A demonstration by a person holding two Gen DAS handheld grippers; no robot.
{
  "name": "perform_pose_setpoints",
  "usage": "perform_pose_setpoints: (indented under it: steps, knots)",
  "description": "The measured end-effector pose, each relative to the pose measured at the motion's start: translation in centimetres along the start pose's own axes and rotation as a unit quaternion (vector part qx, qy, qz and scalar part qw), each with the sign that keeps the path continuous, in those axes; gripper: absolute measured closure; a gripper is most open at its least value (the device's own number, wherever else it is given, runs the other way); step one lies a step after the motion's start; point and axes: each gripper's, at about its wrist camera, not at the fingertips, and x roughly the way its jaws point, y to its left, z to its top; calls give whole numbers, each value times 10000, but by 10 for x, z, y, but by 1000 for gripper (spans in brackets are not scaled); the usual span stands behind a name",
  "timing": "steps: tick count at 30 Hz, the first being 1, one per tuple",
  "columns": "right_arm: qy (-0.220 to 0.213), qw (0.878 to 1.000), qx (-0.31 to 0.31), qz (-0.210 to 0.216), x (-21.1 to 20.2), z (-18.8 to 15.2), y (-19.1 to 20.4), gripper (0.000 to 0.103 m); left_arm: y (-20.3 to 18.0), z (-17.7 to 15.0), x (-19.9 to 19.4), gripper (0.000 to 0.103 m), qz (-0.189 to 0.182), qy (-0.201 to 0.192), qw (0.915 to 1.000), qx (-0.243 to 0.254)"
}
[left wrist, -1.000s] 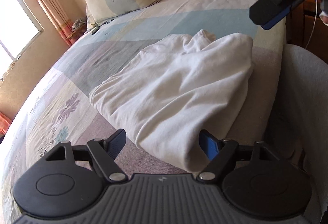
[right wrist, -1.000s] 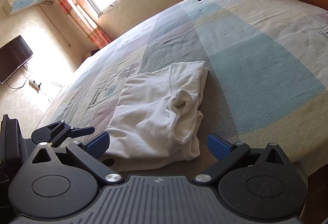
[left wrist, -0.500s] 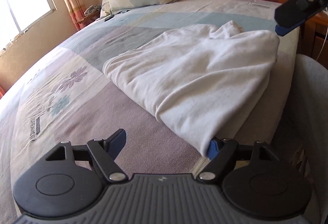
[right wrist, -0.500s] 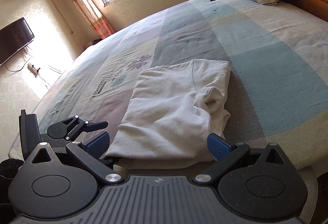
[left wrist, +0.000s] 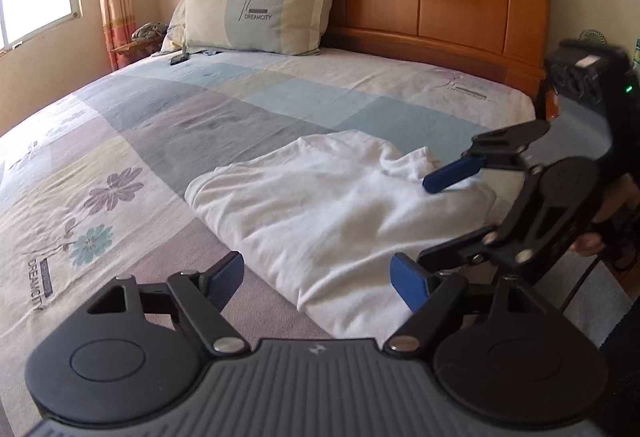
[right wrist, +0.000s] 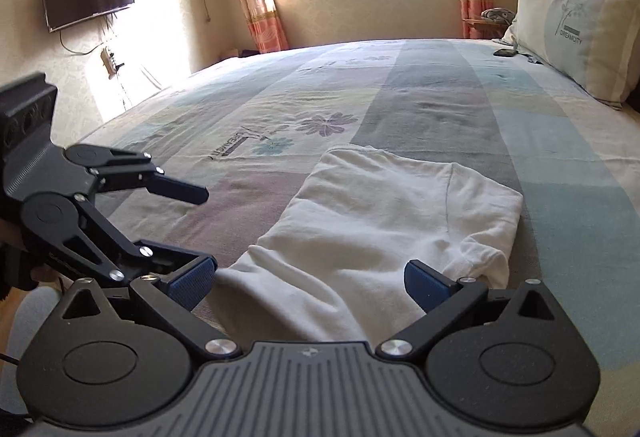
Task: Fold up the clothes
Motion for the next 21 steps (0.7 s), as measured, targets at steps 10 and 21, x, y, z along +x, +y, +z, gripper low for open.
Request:
perform_pose_setpoints:
  steps: [10, 21]
  knots:
    - [375, 9977, 545, 153, 17, -37, -44, 0, 20, 32, 63, 18, -129, 14, 9997, -227]
    - [303, 9984, -463, 140, 0, -28, -6, 0, 63, 51, 170, 12, -211, 1017, 9901, -945]
